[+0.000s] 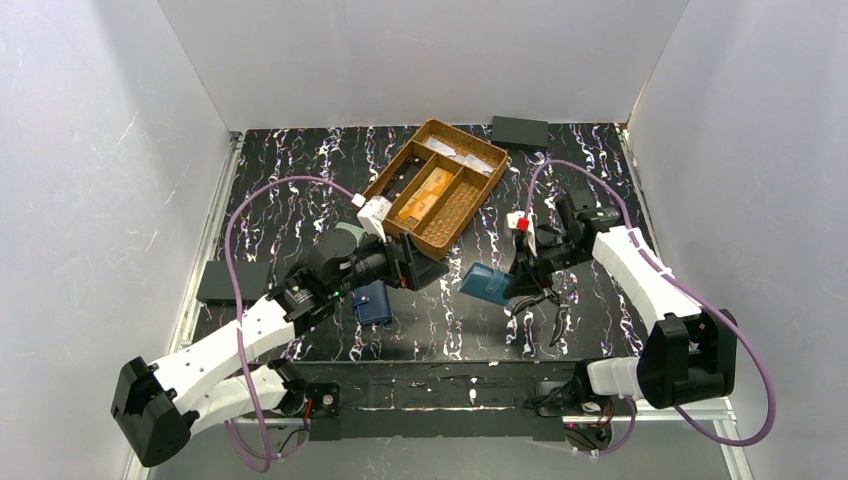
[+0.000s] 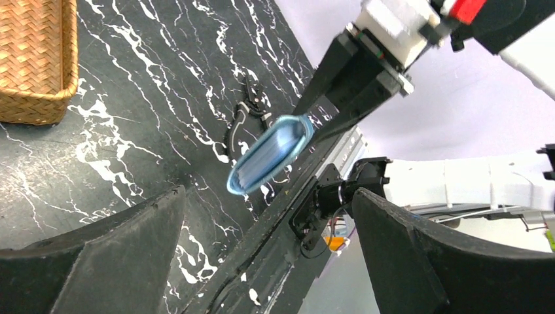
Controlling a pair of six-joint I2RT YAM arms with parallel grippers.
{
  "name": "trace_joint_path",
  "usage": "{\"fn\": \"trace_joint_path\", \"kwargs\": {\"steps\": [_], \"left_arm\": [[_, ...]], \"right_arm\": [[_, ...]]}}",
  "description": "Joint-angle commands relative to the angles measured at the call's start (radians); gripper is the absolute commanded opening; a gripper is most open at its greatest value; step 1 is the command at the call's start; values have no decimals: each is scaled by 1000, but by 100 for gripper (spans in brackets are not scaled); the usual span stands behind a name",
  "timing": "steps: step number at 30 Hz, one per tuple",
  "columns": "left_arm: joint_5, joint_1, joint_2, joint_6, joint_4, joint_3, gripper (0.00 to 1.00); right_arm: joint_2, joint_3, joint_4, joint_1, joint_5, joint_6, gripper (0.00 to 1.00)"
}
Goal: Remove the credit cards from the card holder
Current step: Open the card holder at the center of the board.
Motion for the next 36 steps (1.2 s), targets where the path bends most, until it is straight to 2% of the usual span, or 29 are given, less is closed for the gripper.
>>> {"fn": "trace_joint_path", "kwargs": {"steps": [1,4,9,13,19,25,36], "left_arm": [[14,4,-63,-64,143,-73,98],[-1,3,-85,-135,282,-148,98],[-24,4,-65,-224,462,-207,98],[-41,3,-40,-247,509,-200,98],[-46,3,12,-275,566,-165,98],[-40,-1,75,-305,615,-125,98],[-39,-26,205,-357,679,-28,98]], "right_arm": [[41,128,-50,-3,-105,171,1],[68,171,-61,-6,-134,251,1],[70,193,43,-22,-208,452,1],[66,189,147,-42,-298,618,1],[57,112,426,-89,-412,955,1],[65,129,432,-104,-440,1004,1],[90,175,385,-106,-487,998,1]]}}
